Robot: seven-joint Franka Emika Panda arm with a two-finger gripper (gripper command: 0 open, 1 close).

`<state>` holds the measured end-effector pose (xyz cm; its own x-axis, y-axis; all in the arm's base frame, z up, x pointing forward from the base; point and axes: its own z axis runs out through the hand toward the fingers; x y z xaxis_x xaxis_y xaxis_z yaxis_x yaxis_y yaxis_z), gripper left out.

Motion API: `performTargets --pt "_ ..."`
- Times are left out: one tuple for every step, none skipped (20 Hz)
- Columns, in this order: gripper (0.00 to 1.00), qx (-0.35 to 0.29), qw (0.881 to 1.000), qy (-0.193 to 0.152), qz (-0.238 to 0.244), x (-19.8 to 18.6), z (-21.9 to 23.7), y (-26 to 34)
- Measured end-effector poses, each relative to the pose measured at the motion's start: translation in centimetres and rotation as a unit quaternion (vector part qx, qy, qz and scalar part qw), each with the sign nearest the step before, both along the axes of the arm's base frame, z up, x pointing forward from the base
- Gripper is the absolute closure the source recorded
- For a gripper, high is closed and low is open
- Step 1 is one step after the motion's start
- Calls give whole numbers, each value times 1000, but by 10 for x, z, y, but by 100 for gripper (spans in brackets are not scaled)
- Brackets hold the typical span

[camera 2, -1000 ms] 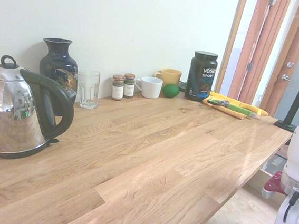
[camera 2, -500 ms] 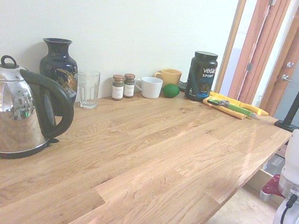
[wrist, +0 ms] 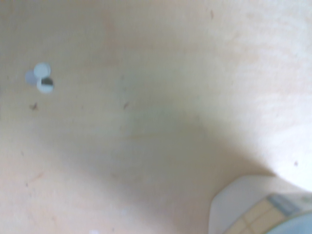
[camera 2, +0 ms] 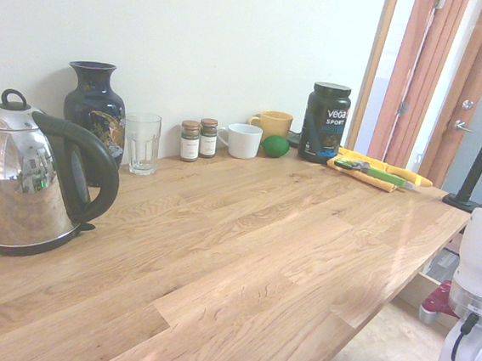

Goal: Put mug in the drawer

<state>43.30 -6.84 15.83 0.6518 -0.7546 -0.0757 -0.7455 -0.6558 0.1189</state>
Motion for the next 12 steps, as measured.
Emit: performTargets --pt "0 -1 1000 -5 0 0 1 0" --pt "0 -2 1000 -11 1 1 4 0" --pt "0 -3 1000 -17 2 0 7 1" --pt "0 -4 1000 -26 4 0 11 2" --pt "0 -5 999 -36 6 -1 16 3" --pt "0 -5 999 -46 7 -3 22 5" --pt "0 -6 998 -57 8 -7 27 6" --pt "0 -7 997 -72 7 -13 32 7" --pt "0 -8 996 -84 5 -20 36 7" --pt "0 -9 996 -93 6 -28 39 7" --pt "0 -10 995 -98 6 -35 41 8" --pt "0 -9 995 -102 6 -40 44 8"
